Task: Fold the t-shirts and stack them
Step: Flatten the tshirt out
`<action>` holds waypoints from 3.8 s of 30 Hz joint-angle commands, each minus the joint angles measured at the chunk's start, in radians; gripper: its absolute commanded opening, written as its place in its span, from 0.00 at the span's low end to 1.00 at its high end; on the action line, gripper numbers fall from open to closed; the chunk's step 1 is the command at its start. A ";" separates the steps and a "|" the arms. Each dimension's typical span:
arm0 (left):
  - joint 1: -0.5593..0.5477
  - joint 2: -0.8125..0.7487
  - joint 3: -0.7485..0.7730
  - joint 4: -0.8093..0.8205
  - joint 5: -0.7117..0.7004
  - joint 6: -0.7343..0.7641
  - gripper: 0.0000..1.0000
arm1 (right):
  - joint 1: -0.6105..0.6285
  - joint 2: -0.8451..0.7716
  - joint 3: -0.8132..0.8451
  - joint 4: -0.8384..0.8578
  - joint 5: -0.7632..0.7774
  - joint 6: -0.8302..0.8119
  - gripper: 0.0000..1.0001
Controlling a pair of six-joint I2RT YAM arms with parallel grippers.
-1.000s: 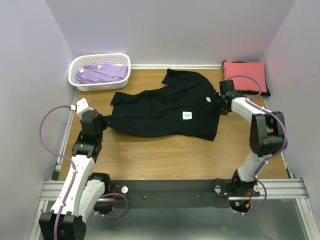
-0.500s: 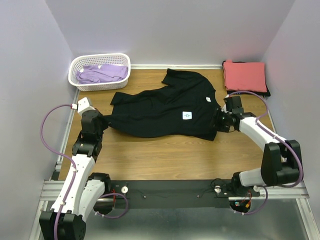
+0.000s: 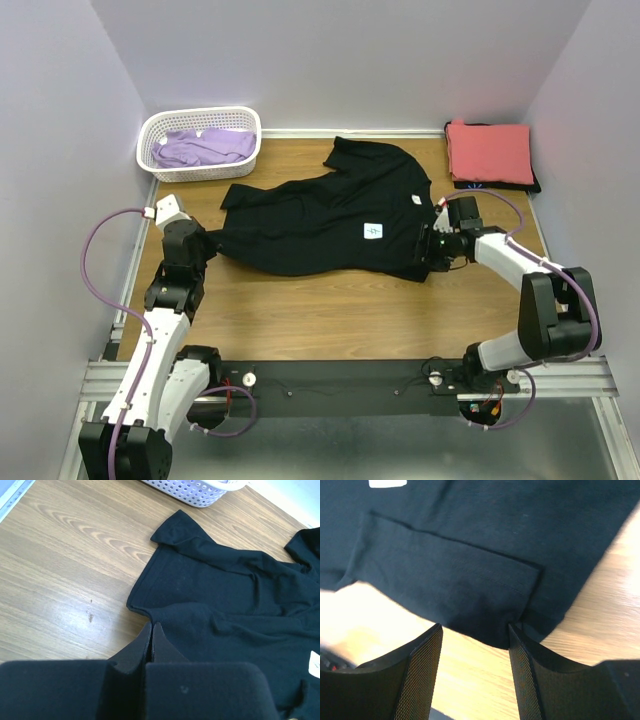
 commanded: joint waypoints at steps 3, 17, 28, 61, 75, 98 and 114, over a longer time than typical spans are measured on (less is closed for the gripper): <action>0.007 0.005 -0.013 0.023 0.022 0.013 0.00 | 0.002 -0.024 -0.026 0.068 -0.169 -0.052 0.61; 0.009 0.008 -0.016 0.031 0.034 0.016 0.00 | 0.036 -0.171 -0.139 0.074 -0.238 -0.035 0.12; 0.013 0.009 -0.017 0.033 0.034 0.016 0.00 | 0.125 -0.263 -0.207 -0.131 -0.224 0.155 0.01; 0.016 0.005 -0.020 0.039 0.051 0.019 0.00 | 0.055 0.010 -0.056 0.173 0.147 0.319 0.68; 0.016 0.008 -0.022 0.039 0.048 0.021 0.00 | 0.050 -0.027 -0.033 0.171 -0.007 0.195 0.09; 0.018 0.009 -0.024 0.036 0.045 0.022 0.00 | 0.053 -0.134 -0.107 -0.050 -0.043 0.086 0.30; 0.018 0.015 -0.024 0.036 0.039 0.021 0.00 | 0.058 -0.294 -0.166 -0.084 -0.312 0.069 0.00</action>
